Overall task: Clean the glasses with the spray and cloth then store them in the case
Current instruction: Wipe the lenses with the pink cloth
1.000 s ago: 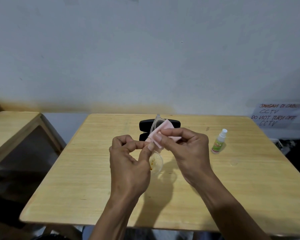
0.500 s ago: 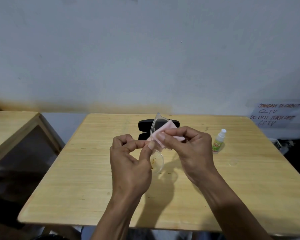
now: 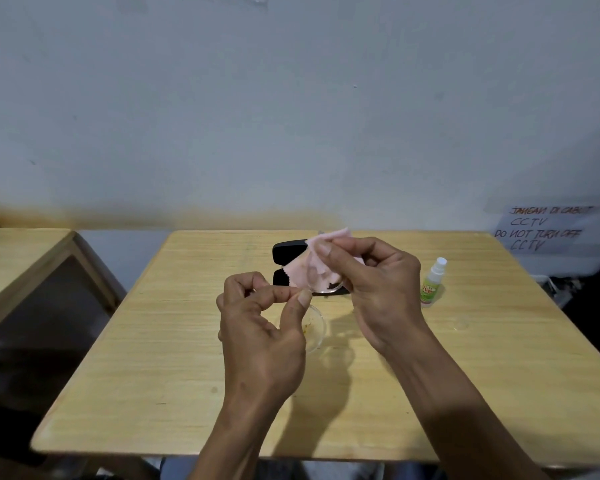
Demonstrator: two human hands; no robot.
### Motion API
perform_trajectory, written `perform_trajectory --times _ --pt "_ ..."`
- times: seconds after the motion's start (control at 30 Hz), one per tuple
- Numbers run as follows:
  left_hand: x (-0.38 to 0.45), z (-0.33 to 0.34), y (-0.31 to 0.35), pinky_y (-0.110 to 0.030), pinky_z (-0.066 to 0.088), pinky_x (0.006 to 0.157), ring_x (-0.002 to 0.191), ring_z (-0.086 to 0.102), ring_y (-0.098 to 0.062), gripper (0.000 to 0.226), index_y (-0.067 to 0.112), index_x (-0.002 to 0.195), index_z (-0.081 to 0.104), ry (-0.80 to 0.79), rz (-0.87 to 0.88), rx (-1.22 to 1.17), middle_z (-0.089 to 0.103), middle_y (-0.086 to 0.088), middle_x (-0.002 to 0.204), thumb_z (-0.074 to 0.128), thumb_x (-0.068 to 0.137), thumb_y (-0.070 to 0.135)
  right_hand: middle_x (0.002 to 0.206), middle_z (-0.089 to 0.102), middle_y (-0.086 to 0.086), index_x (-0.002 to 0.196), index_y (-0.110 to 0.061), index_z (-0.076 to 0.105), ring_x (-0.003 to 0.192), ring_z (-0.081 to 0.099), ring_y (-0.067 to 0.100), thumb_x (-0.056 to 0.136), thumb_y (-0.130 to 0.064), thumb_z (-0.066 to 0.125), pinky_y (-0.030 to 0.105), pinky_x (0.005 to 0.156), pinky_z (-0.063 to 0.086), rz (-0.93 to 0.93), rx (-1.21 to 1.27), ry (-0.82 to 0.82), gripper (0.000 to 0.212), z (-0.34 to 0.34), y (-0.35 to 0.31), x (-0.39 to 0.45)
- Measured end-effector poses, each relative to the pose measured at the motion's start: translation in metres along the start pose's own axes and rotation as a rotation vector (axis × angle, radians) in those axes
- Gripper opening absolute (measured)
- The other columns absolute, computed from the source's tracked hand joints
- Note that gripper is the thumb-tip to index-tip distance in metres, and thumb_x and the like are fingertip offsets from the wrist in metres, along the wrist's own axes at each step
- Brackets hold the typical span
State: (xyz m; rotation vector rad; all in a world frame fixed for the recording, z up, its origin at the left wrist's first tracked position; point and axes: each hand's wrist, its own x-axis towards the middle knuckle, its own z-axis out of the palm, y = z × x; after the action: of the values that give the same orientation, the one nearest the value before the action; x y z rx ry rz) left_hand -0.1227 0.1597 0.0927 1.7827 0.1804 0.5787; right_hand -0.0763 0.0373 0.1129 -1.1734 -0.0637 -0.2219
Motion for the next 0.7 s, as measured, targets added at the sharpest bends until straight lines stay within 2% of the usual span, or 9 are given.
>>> perform_trajectory --times 0.03,0.1,0.2,0.27,0.43,0.5,0.57,0.6,0.7 --pt "0.001 0.000 0.000 -0.012 0.035 0.052 0.077 0.042 -0.021 0.010 0.024 0.074 0.070 0.001 -0.011 -0.003 0.042 0.019 0.085 0.079 0.079 0.026 0.075 0.076 0.010 0.071 -0.012 0.078 0.077 0.074 0.024 0.061 -0.017 0.088 0.032 0.072 0.057 0.009 -0.009 -0.011 0.015 -0.003 0.001 -0.002" --pt "0.002 0.001 -0.001 -0.015 0.037 0.060 0.080 0.045 -0.016 0.012 0.027 0.072 0.070 -0.011 0.006 0.009 0.044 0.017 0.088 0.079 0.078 0.026 0.076 0.073 0.015 0.073 -0.009 0.078 0.078 0.072 0.027 0.059 -0.017 0.089 0.037 0.075 0.057 0.031 -0.035 -0.014 0.020 -0.006 0.005 -0.007" --pt "0.000 0.002 0.001 -0.046 0.045 0.086 0.092 0.044 0.004 0.015 0.030 0.071 0.069 -0.045 0.049 0.053 0.047 0.008 0.093 0.080 0.078 0.023 0.073 0.070 0.016 0.073 -0.004 0.076 0.077 0.071 0.027 0.061 -0.008 0.089 0.038 0.077 0.058 0.063 -0.041 -0.005 0.018 -0.005 0.008 -0.011" --pt "-0.001 0.001 0.004 -0.057 0.044 0.090 0.094 0.042 0.009 0.015 0.031 0.072 0.069 -0.056 0.060 0.082 0.046 0.008 0.093 0.079 0.079 0.023 0.070 0.068 0.017 0.072 -0.003 0.076 0.074 0.070 0.028 0.063 -0.004 0.089 0.037 0.074 0.058 0.072 -0.035 -0.005 0.016 -0.001 0.006 -0.008" --pt "-0.002 -0.001 0.006 -0.059 0.043 0.091 0.093 0.043 0.009 0.023 0.037 0.068 0.065 -0.029 0.063 0.069 0.047 0.009 0.092 0.079 0.078 0.023 0.071 0.070 0.015 0.067 -0.008 0.074 0.072 0.070 0.026 0.056 -0.015 0.087 0.032 0.063 0.056 0.113 0.077 0.010 0.018 0.008 -0.003 0.000" --pt "0.000 -0.001 0.004 -0.051 0.045 0.089 0.094 0.045 0.002 0.022 0.036 0.067 0.065 -0.004 0.050 0.037 0.046 0.011 0.090 0.080 0.078 0.023 0.074 0.074 0.012 0.065 -0.011 0.073 0.071 0.072 0.023 0.057 -0.015 0.086 0.031 0.061 0.056 0.124 0.099 0.007 0.016 0.009 -0.004 -0.001" --pt "0.000 -0.001 0.003 -0.037 0.041 0.079 0.093 0.048 -0.007 0.019 0.035 0.067 0.067 0.006 0.037 0.004 0.045 0.014 0.088 0.080 0.078 0.026 0.078 0.075 0.013 0.061 -0.015 0.072 0.071 0.072 0.022 0.056 -0.016 0.086 0.032 0.063 0.057 0.133 0.106 0.014 0.015 0.006 -0.003 -0.003" --pt "-0.001 -0.001 0.002 -0.034 0.039 0.075 0.091 0.049 -0.012 0.017 0.035 0.067 0.067 0.011 0.033 -0.010 0.044 0.016 0.086 0.080 0.077 0.029 0.077 0.075 0.013 0.060 -0.016 0.072 0.070 0.071 0.022 0.056 -0.016 0.086 0.032 0.065 0.057 0.137 0.104 0.013 0.014 0.004 -0.001 -0.004" --pt "-0.001 -0.001 0.001 -0.042 0.041 0.075 0.088 0.049 -0.015 0.012 0.034 0.067 0.068 0.024 0.021 -0.009 0.044 0.017 0.086 0.077 0.073 0.039 0.071 0.070 0.015 0.061 -0.015 0.072 0.067 0.069 0.022 0.059 -0.012 0.085 0.029 0.066 0.056 0.153 0.077 -0.009 0.013 -0.002 0.006 -0.013"
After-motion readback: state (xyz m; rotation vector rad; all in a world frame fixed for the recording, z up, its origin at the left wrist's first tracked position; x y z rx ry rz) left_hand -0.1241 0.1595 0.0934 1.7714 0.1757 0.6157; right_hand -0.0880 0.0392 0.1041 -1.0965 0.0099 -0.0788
